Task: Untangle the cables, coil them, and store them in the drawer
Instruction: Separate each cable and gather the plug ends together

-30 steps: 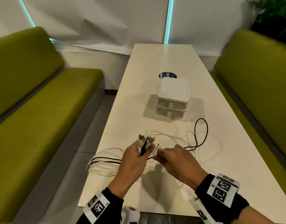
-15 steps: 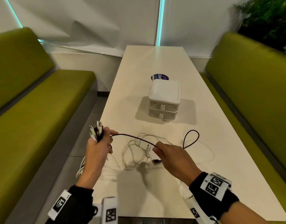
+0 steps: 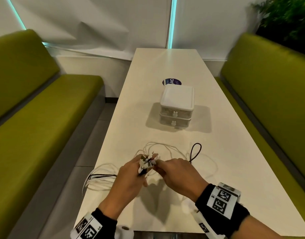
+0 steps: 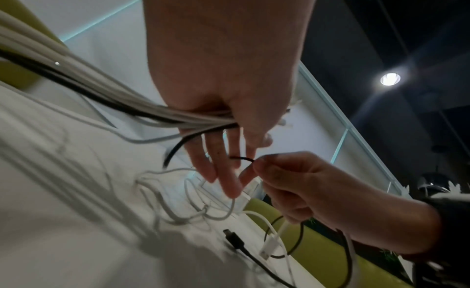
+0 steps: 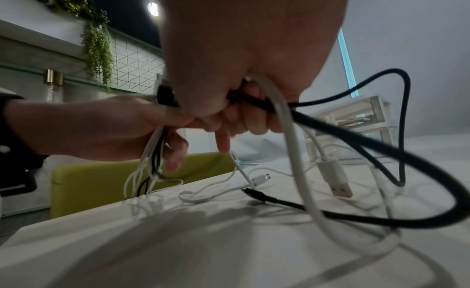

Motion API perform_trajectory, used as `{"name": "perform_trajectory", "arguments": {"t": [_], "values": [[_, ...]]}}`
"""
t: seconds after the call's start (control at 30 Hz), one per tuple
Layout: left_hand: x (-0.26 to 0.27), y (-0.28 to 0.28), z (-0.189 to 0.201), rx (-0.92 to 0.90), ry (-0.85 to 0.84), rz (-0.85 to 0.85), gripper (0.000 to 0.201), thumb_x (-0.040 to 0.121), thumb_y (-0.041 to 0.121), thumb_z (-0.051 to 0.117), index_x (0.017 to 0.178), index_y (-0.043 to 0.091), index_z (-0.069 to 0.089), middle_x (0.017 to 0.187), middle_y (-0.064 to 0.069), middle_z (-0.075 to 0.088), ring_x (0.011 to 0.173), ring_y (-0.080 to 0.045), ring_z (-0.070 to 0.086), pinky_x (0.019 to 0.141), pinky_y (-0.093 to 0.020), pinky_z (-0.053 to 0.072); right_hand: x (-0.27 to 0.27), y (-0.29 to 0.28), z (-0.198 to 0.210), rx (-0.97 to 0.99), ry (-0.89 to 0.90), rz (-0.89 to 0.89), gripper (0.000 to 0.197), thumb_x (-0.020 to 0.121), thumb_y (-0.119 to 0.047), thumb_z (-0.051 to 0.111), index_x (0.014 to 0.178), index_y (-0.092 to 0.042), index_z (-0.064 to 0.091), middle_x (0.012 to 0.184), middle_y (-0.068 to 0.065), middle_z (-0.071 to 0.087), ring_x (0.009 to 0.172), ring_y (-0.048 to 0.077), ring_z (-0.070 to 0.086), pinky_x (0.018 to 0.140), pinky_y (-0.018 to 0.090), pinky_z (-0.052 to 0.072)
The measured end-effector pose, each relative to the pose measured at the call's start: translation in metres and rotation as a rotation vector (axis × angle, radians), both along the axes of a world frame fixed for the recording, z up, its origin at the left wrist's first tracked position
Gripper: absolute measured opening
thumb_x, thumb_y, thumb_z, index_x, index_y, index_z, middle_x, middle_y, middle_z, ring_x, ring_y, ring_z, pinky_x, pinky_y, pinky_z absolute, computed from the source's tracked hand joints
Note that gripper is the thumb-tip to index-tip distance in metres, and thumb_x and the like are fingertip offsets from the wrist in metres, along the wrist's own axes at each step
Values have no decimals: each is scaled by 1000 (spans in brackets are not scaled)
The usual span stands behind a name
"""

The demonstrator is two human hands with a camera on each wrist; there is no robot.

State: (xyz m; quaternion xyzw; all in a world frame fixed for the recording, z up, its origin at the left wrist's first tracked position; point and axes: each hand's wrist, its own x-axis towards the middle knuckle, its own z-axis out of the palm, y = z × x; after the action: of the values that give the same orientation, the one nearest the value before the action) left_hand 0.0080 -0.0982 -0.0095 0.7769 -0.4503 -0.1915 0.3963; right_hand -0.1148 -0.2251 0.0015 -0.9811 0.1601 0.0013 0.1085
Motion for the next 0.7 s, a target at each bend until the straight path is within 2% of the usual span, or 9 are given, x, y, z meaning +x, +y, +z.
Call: {"name": "perform_trajectory", "arguments": {"t": [0.1,0.17,0.23,0.3,0.37,0.43,0.53,0.6,0.7], "values": [[1,-2,0,106,-171,26,9,97,23,54,95,27,62,97,9,60,82,-16,62,73,-32,48,0,1,1,-15,17,16,33,103,-45,29,118,-26,50,97,5,69,84,34,61,61,35,39],[4,-3,1,99,-218,21,16,95,20,56,84,30,61,96,11,59,84,-15,60,73,-34,47,0,0,1,-6,-5,2,33,103,-46,29,113,-24,51,97,3,69,84,34,62,62,36,41],[9,-3,6,32,-181,100,27,90,8,58,74,30,59,89,15,62,78,-9,60,66,-27,45,-1,-1,1,15,-25,-23,30,103,-46,28,102,-22,46,95,2,69,84,35,61,63,38,43],[17,-2,14,-86,-92,250,27,89,1,59,74,23,63,88,22,62,80,-5,59,63,-18,39,-4,-5,0,47,-28,-62,25,104,-45,27,91,-25,34,92,4,68,83,36,59,62,39,39],[28,0,22,-199,19,413,21,94,5,56,78,15,67,94,11,66,85,-12,60,66,-20,40,-9,-10,0,53,-38,-111,26,103,-46,26,87,-26,29,88,6,66,82,35,58,62,39,37],[39,3,28,-265,125,532,22,98,18,54,83,13,68,81,-9,62,66,-28,52,61,-28,35,-14,-16,-3,50,-49,-156,30,103,-48,25,85,-24,31,84,5,66,81,34,58,62,39,36],[45,6,29,-199,114,551,24,99,30,51,96,15,69,64,-1,48,48,-19,35,47,-29,29,-17,-21,-10,41,-30,-176,33,102,-50,23,85,-24,33,83,5,65,80,35,59,64,40,43],[39,5,28,-205,27,519,19,99,28,50,107,19,66,80,1,59,53,-17,48,47,-24,35,-17,-21,-13,27,-19,-171,34,102,-50,23,88,-23,39,84,7,65,81,36,59,62,39,40],[25,2,29,-237,-165,483,25,97,10,53,121,15,61,125,3,63,92,-18,63,76,-32,50,-15,-19,-15,-39,-7,-181,40,102,-50,22,100,-20,50,89,9,66,85,36,59,60,36,31]]}}
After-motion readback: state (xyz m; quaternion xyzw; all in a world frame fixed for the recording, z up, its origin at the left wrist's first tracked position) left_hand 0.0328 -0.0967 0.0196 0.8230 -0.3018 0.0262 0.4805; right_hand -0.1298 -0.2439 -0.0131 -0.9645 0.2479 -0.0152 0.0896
